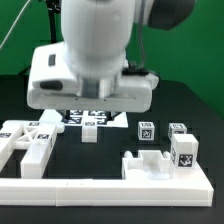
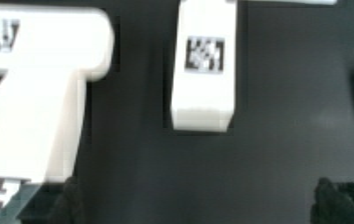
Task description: Assemble chair
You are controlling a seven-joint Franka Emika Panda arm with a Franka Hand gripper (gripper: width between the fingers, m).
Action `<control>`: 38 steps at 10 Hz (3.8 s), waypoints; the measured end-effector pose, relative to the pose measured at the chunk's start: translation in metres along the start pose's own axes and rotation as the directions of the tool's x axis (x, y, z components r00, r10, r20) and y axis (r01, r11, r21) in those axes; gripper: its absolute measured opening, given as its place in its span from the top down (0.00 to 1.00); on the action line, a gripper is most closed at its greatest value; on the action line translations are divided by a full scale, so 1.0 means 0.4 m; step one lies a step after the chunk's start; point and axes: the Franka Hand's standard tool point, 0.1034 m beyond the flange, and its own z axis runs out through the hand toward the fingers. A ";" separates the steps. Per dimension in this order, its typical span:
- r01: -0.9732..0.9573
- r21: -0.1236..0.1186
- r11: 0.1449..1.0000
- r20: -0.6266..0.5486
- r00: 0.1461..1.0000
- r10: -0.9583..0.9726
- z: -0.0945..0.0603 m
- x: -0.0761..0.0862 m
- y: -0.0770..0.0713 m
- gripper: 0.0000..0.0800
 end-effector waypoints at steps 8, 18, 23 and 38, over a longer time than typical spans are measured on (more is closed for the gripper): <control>-0.038 0.009 0.999 0.187 0.982 0.036 0.066 -0.057 -0.015 0.19; -0.111 -0.010 0.994 0.265 0.958 0.109 0.186 -0.059 -0.018 0.19; -0.113 -0.008 0.994 0.267 0.957 0.111 0.186 -0.060 -0.015 0.65; -0.064 0.014 0.998 -0.104 0.992 0.065 -0.214 -0.054 -0.109 0.64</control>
Offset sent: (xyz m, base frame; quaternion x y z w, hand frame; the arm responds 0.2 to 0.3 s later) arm -0.0292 0.0095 -0.0077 0.0539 -0.1599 0.0196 0.9855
